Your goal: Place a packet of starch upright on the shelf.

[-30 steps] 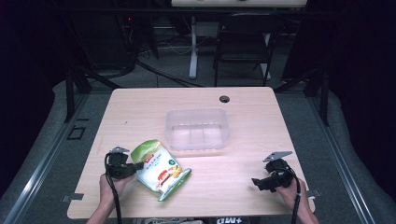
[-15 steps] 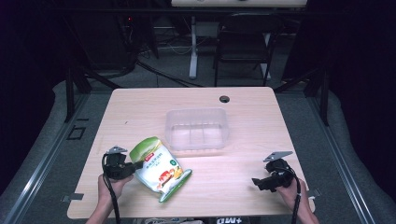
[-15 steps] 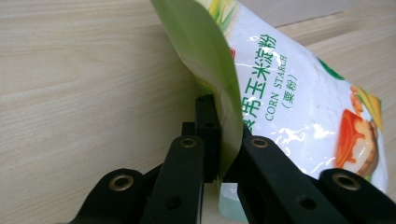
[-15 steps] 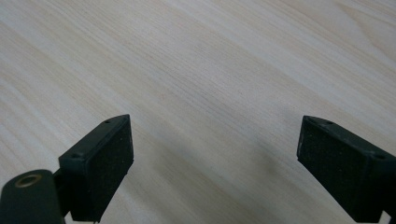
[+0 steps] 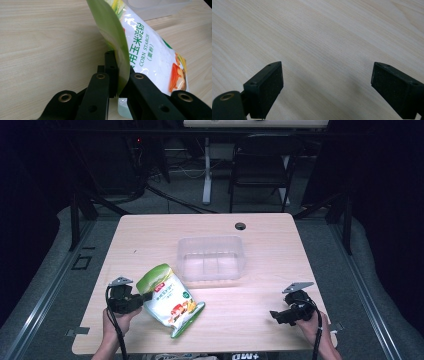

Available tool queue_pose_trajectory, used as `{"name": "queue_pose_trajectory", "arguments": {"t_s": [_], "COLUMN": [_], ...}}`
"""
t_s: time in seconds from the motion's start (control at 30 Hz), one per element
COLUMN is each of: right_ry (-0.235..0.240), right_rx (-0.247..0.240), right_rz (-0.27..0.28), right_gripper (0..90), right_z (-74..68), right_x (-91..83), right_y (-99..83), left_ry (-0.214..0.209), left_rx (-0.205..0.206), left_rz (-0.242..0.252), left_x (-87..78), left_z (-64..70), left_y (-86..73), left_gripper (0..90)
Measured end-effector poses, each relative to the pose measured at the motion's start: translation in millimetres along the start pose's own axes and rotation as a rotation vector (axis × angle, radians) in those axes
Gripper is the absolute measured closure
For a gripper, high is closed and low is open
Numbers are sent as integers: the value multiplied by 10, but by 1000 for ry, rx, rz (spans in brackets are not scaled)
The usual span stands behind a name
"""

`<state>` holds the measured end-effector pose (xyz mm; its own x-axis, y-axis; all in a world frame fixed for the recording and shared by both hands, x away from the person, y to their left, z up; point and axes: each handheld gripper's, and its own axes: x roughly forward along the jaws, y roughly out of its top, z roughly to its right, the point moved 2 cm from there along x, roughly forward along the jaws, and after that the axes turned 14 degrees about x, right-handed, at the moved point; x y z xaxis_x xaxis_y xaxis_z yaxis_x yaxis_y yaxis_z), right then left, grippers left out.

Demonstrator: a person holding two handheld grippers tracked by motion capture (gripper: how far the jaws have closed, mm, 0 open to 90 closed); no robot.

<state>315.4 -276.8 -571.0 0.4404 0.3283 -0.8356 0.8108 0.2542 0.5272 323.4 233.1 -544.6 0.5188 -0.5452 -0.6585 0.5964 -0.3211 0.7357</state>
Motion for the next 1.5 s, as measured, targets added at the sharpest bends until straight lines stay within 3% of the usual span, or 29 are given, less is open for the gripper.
{"name": "queue_pose_trajectory", "arguments": {"t_s": [0.17,0.4,1.0,1.5], "right_ry": [-1,0,3,-13], "right_rx": [1,1,3,2], "right_rz": [2,2,1,2], "right_gripper": [101,101,102,102], "right_z": [4,3,1,13], "right_x": [-2,0,-1,-4], "right_y": [-1,0,-1,-1], "left_ry": [20,-1,-99,-185], "left_rx": [8,7,-11,32], "left_rz": [2,48,121,138], "left_x": [-51,-143,-325,-439], "left_z": [62,140,222,322], "left_y": [35,68,182,314], "left_gripper": [895,895,897,898]}}
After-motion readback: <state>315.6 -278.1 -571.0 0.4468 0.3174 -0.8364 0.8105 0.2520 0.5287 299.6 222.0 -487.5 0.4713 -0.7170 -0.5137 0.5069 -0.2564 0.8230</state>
